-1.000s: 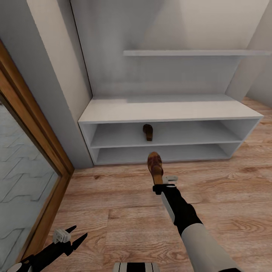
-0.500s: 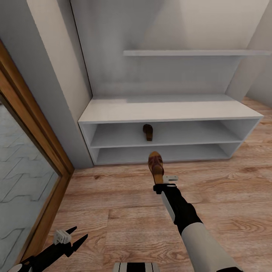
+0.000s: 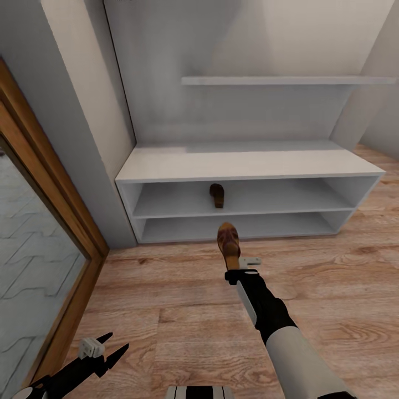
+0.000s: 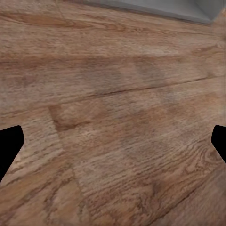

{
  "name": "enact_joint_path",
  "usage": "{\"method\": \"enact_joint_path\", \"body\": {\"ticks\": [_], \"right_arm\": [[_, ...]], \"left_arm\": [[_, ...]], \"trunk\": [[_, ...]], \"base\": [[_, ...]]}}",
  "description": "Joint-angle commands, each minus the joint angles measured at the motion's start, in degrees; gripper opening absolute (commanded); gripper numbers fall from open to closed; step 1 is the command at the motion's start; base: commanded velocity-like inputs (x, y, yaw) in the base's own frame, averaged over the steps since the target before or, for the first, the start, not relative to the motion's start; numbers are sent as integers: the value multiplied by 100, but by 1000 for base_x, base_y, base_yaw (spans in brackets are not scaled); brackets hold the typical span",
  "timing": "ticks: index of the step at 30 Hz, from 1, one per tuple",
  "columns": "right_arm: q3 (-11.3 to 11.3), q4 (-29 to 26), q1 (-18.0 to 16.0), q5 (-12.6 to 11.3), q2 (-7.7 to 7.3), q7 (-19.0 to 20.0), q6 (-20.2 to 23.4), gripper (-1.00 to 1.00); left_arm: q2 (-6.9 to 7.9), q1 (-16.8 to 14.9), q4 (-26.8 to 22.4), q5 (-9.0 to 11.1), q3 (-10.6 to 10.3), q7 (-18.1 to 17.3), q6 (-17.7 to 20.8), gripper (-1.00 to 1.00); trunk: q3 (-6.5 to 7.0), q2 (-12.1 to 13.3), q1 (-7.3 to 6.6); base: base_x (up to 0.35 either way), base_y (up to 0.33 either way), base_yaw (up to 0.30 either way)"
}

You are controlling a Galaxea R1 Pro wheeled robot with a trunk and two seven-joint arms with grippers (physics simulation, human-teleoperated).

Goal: Pick up the two gym shoes and the two sandals from the corridor floor and place them onto the hallstand (shoe rack) in the corridor, making sure they are on the rack and not on the floor. Arrange them so the two gym shoes are next to each other and the two sandals are next to each other.

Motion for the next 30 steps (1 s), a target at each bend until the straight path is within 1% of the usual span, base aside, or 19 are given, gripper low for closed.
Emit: {"method": "enact_joint_path", "body": {"ticks": [1,23,30], "right_arm": [[10,-6,-2,-22,0,-31,30,-100],[13,2,-2,-22,0,-31,28,-100],[11,-4,-2,-23,0,-31,28,-100]], "left_arm": [[-3,-5,-1,-36,24,-23,-33,100],[5,-5,-1,-29,25,-23,-33,100],[5,-5,-1,-28,25,-23,-33,100]], "trunk": [[4,-2,-1],[198,-2,-1],[251,-2,-1]], "base": [[0,0,0],[0,0,1],[0,0,141]]}}
